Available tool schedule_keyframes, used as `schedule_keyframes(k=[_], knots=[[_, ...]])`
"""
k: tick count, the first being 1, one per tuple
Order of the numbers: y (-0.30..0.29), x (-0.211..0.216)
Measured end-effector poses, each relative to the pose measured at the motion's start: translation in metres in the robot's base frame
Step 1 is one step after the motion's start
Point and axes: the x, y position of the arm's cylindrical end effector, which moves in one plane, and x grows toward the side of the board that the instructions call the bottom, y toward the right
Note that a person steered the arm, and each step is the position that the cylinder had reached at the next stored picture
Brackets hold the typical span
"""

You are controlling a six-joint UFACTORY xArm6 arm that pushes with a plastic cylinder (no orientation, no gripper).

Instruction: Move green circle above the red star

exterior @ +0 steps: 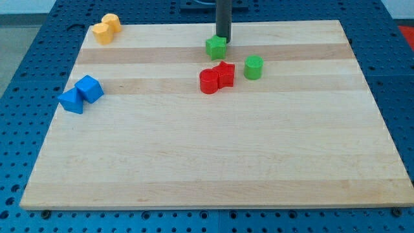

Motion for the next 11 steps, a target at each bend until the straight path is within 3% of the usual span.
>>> schedule_keyframes(k=[1,2,3,4,6,9,11], knots=[[0.021,-0.034],[0.095,-0.028],[0.159,0.018],[0.138,0.082],[0.040,0.120],[-0.009,0.109],[-0.008,0.108]])
